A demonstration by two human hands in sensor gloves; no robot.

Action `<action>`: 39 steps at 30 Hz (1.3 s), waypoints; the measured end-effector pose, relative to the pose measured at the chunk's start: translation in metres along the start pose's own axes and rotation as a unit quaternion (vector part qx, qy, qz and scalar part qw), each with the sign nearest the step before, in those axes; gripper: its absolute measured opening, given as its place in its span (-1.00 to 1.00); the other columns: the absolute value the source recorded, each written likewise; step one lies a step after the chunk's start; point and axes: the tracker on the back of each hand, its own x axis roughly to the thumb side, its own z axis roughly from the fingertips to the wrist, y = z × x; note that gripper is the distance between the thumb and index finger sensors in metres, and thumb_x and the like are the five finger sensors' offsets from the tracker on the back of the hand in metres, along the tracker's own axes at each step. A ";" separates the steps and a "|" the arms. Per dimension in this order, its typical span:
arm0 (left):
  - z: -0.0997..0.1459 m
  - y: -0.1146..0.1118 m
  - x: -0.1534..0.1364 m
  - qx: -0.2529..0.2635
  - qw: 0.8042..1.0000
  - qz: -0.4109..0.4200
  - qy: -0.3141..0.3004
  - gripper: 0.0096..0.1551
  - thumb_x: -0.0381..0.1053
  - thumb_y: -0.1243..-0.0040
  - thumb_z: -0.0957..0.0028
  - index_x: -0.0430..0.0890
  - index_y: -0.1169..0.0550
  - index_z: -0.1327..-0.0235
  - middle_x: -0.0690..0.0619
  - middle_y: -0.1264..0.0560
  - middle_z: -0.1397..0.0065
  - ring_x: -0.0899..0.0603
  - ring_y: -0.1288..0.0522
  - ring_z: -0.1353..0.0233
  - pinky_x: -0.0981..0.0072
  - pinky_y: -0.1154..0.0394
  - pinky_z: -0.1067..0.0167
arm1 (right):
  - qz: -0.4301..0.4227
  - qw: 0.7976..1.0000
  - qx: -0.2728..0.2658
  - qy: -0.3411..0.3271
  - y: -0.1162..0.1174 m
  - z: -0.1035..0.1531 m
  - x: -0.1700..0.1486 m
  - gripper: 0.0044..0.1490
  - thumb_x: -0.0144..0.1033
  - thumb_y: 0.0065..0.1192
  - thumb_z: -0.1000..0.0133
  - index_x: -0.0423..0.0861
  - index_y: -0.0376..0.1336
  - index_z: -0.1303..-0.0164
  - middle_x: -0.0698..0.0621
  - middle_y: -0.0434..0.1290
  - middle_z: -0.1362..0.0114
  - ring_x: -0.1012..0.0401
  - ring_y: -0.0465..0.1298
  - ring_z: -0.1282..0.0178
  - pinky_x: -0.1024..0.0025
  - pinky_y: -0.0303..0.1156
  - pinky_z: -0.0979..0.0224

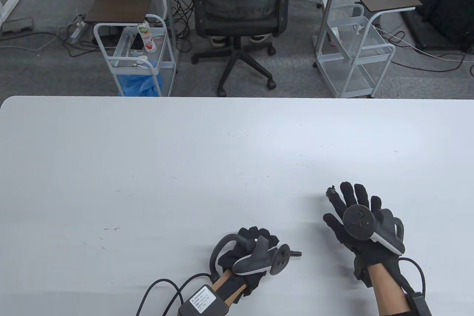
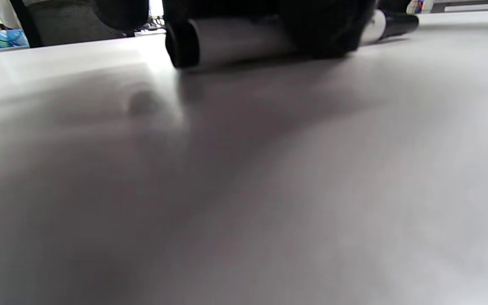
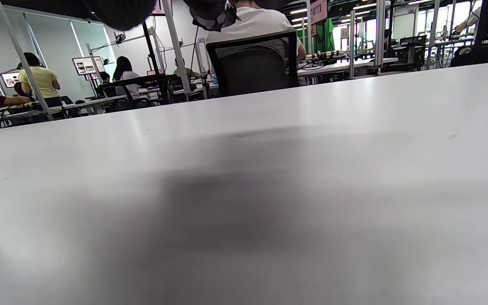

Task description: Remove marker cap from marker with right hand

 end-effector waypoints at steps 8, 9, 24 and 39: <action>0.002 0.012 -0.018 -0.008 0.999 0.036 0.001 -0.41 0.04 -0.01 -0.14 -0.07 -0.36 -0.45 0.06 -0.38 -0.46 -0.13 -0.37 -0.46 -0.16 -0.20 -0.62 | -0.002 1.000 0.000 -0.005 0.001 -0.001 0.000 -0.08 0.11 -0.16 -0.28 0.01 -0.16 -0.84 -0.28 -0.28 -0.88 -0.25 -0.31 -0.76 -0.38 -0.39 -0.59; 0.004 0.017 -0.024 0.002 0.999 0.041 0.009 -0.41 0.05 -0.01 -0.14 -0.05 -0.36 -0.46 0.06 -0.38 -0.48 -0.13 -0.38 -0.48 -0.16 -0.21 -0.62 | -0.001 1.000 0.001 -0.005 0.001 -0.001 0.001 -0.09 0.11 -0.16 -0.28 0.01 -0.16 -0.84 -0.28 -0.27 -0.88 -0.25 -0.31 -0.76 -0.38 -0.39 -0.59; 0.061 0.050 -0.139 0.160 0.951 0.251 0.086 -0.41 0.05 -0.02 -0.17 -0.06 -0.36 -0.47 0.08 -0.55 -0.41 -0.07 -0.55 -0.37 -0.07 -0.41 -0.50 | 0.023 0.999 0.036 -0.007 0.015 -0.009 0.007 -0.09 0.12 -0.17 -0.28 0.02 -0.15 -0.84 -0.28 -0.24 -0.88 -0.26 -0.19 -0.78 -0.41 -0.24 -0.62; 0.056 0.023 -0.150 0.108 0.908 0.404 0.001 -0.40 0.09 -0.12 -0.15 -0.08 -0.48 -0.44 0.06 -0.59 -0.31 -0.01 -0.58 -0.19 0.18 -0.53 -0.27 | -0.392 0.907 0.069 -0.134 0.007 -0.036 0.114 -0.05 0.13 -0.12 -0.31 -0.30 0.04 -0.72 -0.24 0.46 -0.46 0.07 0.55 -0.16 0.34 0.53 -0.14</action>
